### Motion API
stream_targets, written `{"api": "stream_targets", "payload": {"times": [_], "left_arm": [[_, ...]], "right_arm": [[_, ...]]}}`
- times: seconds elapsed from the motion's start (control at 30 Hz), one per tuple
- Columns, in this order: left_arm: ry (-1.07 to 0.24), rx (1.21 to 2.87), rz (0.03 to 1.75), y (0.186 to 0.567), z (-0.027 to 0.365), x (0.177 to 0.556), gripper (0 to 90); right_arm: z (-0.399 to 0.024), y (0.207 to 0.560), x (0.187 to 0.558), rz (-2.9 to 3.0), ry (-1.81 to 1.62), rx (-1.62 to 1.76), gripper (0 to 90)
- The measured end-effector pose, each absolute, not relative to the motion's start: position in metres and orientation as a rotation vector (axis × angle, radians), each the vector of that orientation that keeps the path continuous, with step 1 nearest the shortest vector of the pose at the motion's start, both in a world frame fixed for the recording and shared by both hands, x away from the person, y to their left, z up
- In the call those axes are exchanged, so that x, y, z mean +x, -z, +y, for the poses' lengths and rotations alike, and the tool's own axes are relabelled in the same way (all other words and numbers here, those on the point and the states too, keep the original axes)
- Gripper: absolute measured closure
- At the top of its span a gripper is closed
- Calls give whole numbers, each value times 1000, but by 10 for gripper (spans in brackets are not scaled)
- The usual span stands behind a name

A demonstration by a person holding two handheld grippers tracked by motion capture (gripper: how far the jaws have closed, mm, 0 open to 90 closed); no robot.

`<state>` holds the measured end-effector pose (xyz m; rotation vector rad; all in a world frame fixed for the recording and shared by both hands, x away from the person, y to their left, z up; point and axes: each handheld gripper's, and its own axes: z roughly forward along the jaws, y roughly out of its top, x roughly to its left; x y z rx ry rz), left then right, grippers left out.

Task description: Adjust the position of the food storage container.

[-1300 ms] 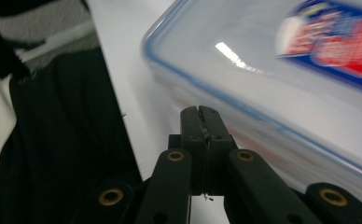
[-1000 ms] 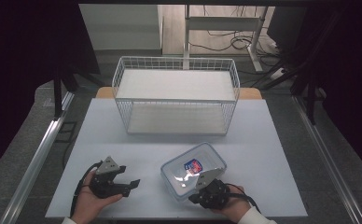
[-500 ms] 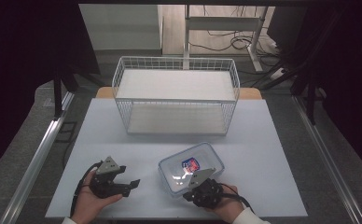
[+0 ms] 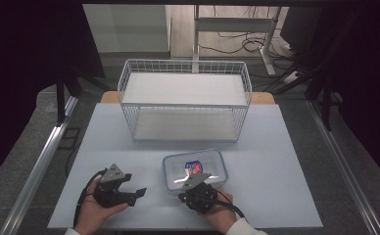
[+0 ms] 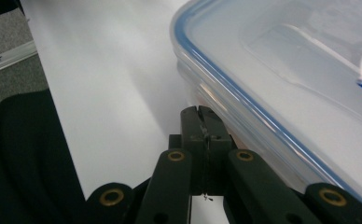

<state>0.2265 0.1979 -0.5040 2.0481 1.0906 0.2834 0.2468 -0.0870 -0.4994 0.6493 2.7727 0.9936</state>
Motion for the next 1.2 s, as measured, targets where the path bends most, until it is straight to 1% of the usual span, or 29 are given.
{"api": "stream_targets", "payload": {"times": [0.17,0.23,0.27,0.3,0.37,0.4,0.43,0.47,0.5,0.53,0.57,0.6,0.67,0.7,0.77,0.8,0.83,0.87,0.9,1.0,1.2], "left_arm": [[-285,2039,1095,504,199,226,230],[-291,2039,1091,504,200,226,230],[-294,2032,1098,503,200,226,231],[-299,2031,1095,503,201,226,231],[-298,2027,1103,503,202,225,232],[-300,2027,1103,503,202,225,231],[-300,2027,1103,503,202,225,232],[-300,2033,1101,502,202,225,231],[-300,2033,1101,502,202,225,231],[-303,2035,1096,502,202,225,231],[-303,2035,1096,502,202,225,232],[-303,2035,1096,502,201,225,232],[-299,2036,1098,503,201,226,232],[-297,2037,1101,503,201,226,232],[-295,2040,1101,504,201,227,232],[-294,2041,1101,504,200,227,232],[-294,2040,1101,504,200,227,232],[-293,2039,1103,504,200,227,232],[-293,2039,1103,504,200,227,232],[-295,2040,1103,504,201,226,232],[-296,2042,1100,504,202,226,232]], "right_arm": [[-82,499,245,2787,-995,619,893],[-85,492,241,2807,-1008,589,893],[-92,477,238,2788,-1036,561,893],[-92,477,238,2788,-1036,561,893],[-104,459,238,2743,-1084,560,892],[-121,443,240,2691,-1109,594,893],[-121,443,240,2691,-1109,594,893],[-143,433,246,2634,-1123,655,892],[-143,433,246,2634,-1123,655,892],[-167,428,255,2572,-1122,729,893],[-167,428,255,2572,-1122,729,893],[-178,427,260,2539,-1113,769,892],[-200,428,271,2482,-1099,857,893],[-219,432,284,2435,-1074,945,893],[-226,436,289,2418,-1059,982,893],[-235,447,300,2410,-1028,1034,893],[-235,447,300,2410,-1028,1034,893],[-237,460,308,2446,-1005,1073,893],[-237,460,308,2446,-1005,1073,893],[-230,477,318,2507,-955,1077,893],[-222,482,318,2550,-922,1063,892]]}}
